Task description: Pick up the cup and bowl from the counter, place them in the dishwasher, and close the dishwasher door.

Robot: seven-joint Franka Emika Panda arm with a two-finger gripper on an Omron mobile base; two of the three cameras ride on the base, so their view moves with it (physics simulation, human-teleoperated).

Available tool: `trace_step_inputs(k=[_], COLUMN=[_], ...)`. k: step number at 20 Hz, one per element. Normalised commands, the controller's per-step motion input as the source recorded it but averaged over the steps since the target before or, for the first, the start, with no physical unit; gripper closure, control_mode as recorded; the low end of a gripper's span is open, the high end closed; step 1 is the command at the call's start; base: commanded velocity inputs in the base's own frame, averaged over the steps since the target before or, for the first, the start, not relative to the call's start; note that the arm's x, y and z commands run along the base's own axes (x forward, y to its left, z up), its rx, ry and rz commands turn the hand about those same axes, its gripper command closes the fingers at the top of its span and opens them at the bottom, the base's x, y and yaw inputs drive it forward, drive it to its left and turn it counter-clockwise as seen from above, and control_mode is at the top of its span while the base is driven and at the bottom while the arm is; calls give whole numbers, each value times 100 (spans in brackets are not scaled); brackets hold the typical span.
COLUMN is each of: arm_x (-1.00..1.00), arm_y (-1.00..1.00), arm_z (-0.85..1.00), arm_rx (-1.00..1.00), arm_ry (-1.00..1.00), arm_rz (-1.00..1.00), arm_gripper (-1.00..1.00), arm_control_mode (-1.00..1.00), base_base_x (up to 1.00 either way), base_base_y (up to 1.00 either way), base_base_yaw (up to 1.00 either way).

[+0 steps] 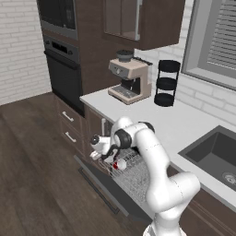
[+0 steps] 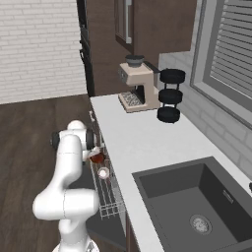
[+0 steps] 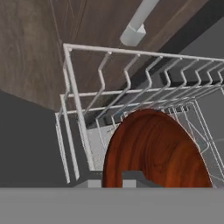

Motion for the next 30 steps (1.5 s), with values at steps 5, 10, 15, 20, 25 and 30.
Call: trace_step_inputs(k=[5, 10, 15, 20, 25, 30], arm_x=[35, 12, -15, -31, -8, -30], arm_y=[-36, -5, 59, 67, 51, 34], arm_z=[-51, -55, -99, -50, 43, 99], arm_rx=[0, -4, -16, -15, -4, 7], arm_ry=[0, 2, 2, -1, 0, 6], arm_rz=[5, 6, 10, 6, 0, 0], arm_gripper=[100, 100, -100, -100, -100, -100], arm_control_mode=[-100, -100, -100, -100, -100, -100], base_base_x=[0, 0, 0, 0, 0, 0], base_base_y=[0, 0, 0, 0, 0, 0], base_base_yaw=[0, 0, 0, 0, 0, 0])
